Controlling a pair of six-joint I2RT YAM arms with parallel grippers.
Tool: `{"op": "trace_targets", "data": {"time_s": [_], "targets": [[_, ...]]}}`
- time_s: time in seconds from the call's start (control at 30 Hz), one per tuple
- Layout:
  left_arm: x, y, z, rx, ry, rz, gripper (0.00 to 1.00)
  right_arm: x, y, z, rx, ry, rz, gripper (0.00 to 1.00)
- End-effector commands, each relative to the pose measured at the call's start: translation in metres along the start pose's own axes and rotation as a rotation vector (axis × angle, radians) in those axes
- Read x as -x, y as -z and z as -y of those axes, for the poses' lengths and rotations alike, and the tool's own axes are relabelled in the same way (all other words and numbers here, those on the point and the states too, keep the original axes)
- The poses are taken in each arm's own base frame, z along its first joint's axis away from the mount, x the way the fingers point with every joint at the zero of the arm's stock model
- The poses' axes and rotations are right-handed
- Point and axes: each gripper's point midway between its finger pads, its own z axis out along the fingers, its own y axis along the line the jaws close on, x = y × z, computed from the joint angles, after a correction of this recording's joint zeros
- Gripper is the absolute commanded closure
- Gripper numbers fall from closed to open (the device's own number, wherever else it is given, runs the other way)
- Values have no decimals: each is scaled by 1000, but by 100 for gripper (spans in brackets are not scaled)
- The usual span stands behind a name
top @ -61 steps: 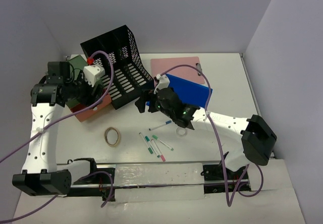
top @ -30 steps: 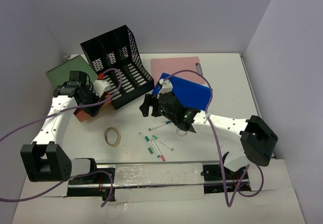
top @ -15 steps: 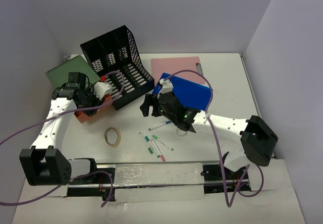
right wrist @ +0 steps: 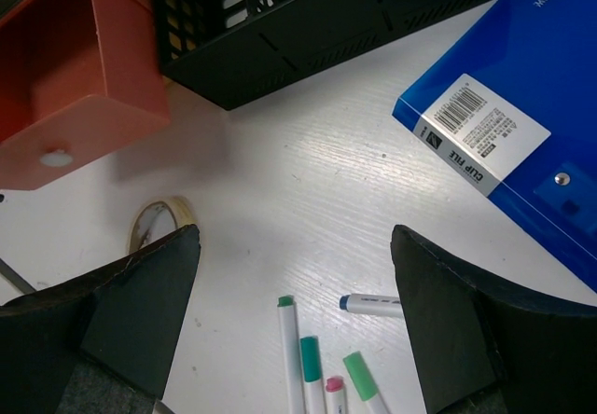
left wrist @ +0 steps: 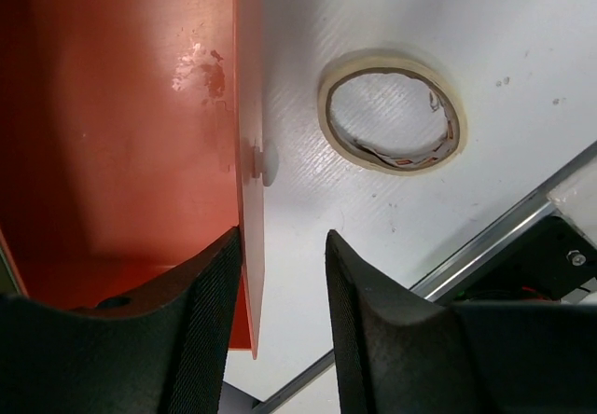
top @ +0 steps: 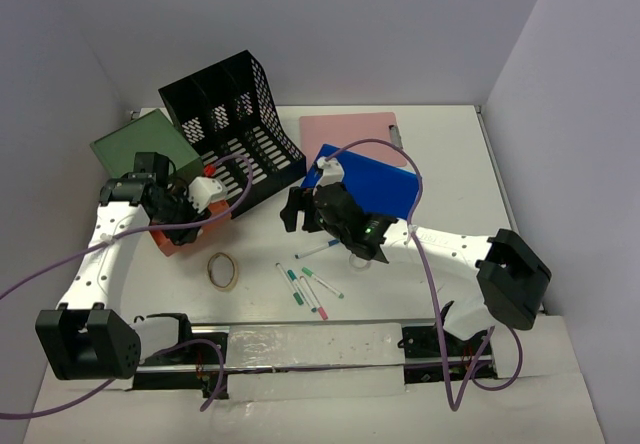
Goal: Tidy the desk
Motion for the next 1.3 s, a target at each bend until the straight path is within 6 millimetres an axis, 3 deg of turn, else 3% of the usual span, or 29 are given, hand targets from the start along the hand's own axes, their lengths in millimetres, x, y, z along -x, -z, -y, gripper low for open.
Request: {"op": "trace_targets", "data": {"time_s": [0.0,0.2,0.37,0.5,0.6,0.7,0.8,1.0,1.27], "targets": [[12,12,10,-32,-24,59,50,27,12,0,-17,-2,75,10],[38,40,-5,69,9,161,35,38,23,20,-107,51,86,0],[59,68,-25,200,68,243,31,55,48,40,-168,218,121,0],[72,84,-19,189,80,299,31,56,64,31,-62,416,97,0],[76,92,-14,181,105,323,31,29,67,18,48,518,-73,2],[73,96,-13,202,129,327,31,-17,69,22,61,552,-278,10],[65,95,-14,244,132,325,31,-78,79,23,31,611,-455,14],[61,92,-11,270,153,347,30,-143,91,27,57,557,-611,25],[58,88,-7,259,175,349,30,-173,82,47,-17,573,-685,37]]}}
